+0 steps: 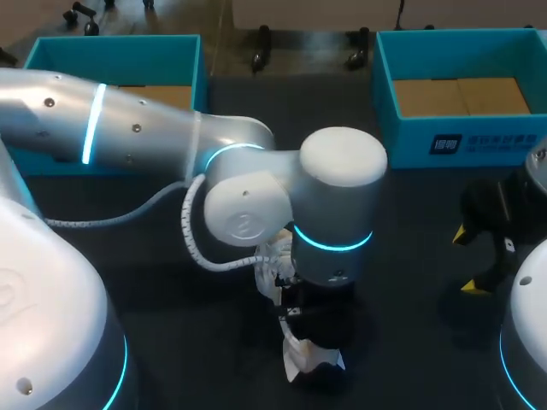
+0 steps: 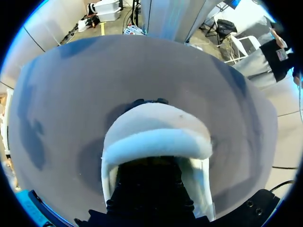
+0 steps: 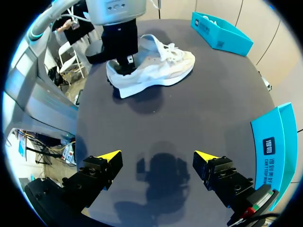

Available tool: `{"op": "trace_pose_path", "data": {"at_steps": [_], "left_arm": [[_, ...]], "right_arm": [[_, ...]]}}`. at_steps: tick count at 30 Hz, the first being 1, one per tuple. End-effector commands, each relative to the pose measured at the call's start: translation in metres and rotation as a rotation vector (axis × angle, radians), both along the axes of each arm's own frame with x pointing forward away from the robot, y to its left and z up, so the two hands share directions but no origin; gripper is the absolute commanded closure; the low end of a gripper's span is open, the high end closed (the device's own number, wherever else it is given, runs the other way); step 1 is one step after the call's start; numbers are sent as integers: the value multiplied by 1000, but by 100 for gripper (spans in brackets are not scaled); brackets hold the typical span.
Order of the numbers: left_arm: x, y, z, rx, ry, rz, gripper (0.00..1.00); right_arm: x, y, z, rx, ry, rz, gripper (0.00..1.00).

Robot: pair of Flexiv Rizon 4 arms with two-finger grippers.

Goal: Take the shoe out of the shoebox, open the shoe tongue, remove and reinsert the insole, then place the shoe into the shoebox

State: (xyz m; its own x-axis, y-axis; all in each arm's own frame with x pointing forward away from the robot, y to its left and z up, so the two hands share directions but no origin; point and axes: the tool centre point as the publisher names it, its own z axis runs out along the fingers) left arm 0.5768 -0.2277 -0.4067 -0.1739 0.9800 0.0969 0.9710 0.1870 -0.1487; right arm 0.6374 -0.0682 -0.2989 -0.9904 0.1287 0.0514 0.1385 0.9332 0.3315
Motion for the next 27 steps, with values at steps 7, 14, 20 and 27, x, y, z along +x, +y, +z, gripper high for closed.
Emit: {"op": "trace_pose_path", "data": {"at_steps": [7, 14, 20, 27], "left_arm": [[-3, 10, 36, -11, -61, 13, 100], [9, 16, 53, -16, -95, 72, 100], [26, 18, 61, -11, -104, 101, 100], [32, 24, 65, 6, -108, 95, 100]], "right_arm": [[-1, 0, 0, -2, -2, -1, 0], [-1, 0, 0, -2, -2, -1, 0], [-1, 0, 0, -2, -2, -1, 0], [-1, 0, 0, -2, -2, -1, 0]]}}
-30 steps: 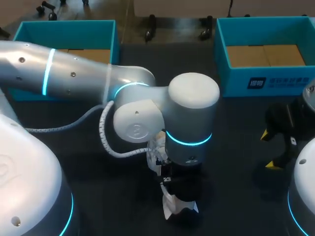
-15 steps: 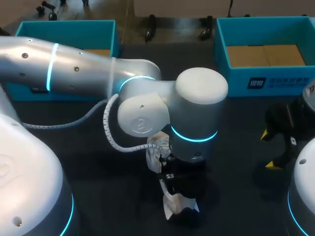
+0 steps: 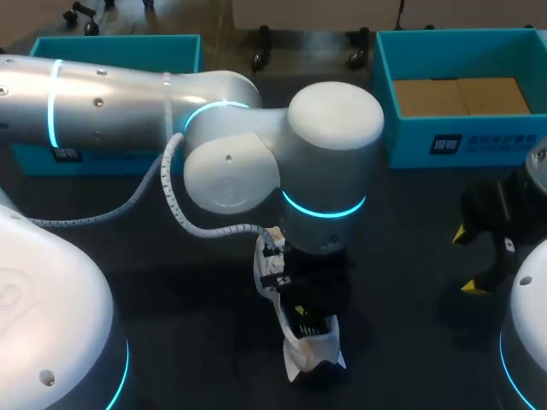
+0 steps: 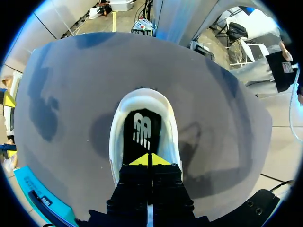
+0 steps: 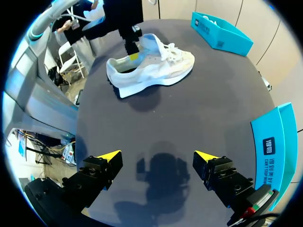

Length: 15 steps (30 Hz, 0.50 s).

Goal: Take the shoe out of the shoebox, open the shoe tongue, remove and reinsert the insole, then place the shoe into the shoebox

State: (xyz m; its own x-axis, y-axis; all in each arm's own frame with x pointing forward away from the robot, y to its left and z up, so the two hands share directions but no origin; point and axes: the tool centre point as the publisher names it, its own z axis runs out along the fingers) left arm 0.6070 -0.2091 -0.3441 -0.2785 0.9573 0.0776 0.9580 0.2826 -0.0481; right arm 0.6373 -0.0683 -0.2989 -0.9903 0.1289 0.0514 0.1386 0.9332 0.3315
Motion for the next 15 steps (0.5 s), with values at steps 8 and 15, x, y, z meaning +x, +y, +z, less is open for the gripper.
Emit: {"op": "trace_pose_path", "data": {"at_steps": [8, 15], "left_arm": [[-4, 7, -10, 38, -27, 14, 98], [-3, 9, -13, 52, -51, 48, 57]], "right_arm": [[-1, 0, 0, -2, -2, -1, 0], [-1, 0, 0, -2, -2, -1, 0]]}}
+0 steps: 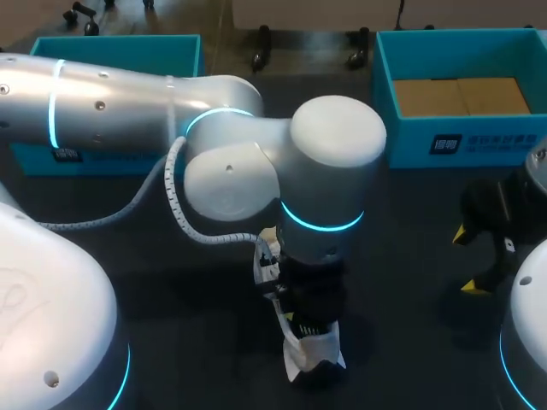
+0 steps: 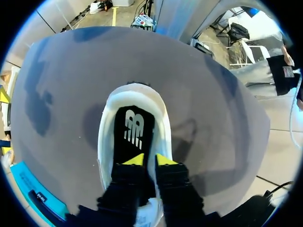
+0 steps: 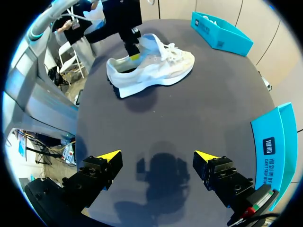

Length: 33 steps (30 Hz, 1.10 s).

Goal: Take the shoe out of the shoebox, open the shoe tongue, remove and reinsert the insole, then place the shoe into the shoebox

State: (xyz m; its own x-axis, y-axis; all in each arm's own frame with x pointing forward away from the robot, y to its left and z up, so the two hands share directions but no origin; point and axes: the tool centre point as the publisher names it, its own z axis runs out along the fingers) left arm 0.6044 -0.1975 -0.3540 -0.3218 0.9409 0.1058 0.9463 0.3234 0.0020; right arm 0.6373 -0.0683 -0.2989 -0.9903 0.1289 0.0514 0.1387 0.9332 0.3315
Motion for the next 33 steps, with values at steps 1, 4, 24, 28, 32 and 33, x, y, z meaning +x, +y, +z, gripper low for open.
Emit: {"op": "trace_pose_path", "data": {"at_steps": [1, 4, 24, 28, 32, 33], "left_arm": [[1, -3, -4, 13, -14, 10, 57], [3, -3, -7, 17, -15, 12, 56], [-2, -2, -9, 37, -33, 8, 0], [3, 0, -5, 18, -31, 7, 0], [6, 2, 2, -6, -38, 5, 0], [6, 3, 3, -14, -37, -1, 0]], "right_arm": [[-1, 0, 0, -2, -2, 0, 0], [-1, 0, 0, -2, -2, 0, 0], [-1, 0, 0, -2, -2, 0, 0], [-1, 0, 0, -2, -2, 0, 0], [-1, 0, 0, -2, -2, 0, 0], [-1, 0, 0, -2, -2, 0, 0]]}}
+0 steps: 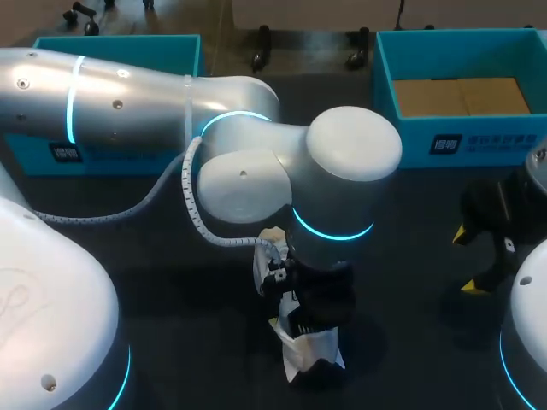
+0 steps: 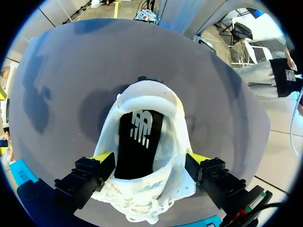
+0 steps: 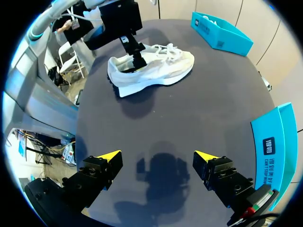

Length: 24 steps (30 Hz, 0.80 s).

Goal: Take the shoe out of the shoebox, open the shoe tongue, remove and reinsert the insole, then place the shoe into the shoebox

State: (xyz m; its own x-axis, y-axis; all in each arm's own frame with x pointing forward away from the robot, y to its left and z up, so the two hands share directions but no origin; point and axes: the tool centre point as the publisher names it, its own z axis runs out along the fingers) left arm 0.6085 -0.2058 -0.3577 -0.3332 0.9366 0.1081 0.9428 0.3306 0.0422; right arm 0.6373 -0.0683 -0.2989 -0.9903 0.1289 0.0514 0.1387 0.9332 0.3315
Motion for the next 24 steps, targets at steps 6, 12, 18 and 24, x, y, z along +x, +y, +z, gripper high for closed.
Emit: {"op": "trace_pose_path", "data": {"at_steps": [6, 12, 18, 24], "left_arm": [[4, 12, 11, -36, -11, -10, 0], [10, 14, 16, -55, -4, -21, 0], [0, 2, 13, -54, 5, -74, 0], [-4, -6, 9, -38, -1, -96, 0]], "right_arm": [[-1, 0, 0, -2, -2, 0, 0], [-1, 0, 0, -2, -2, 0, 0], [-1, 0, 0, -2, -2, 0, 0], [-1, 0, 0, -2, -2, 0, 0]]}}
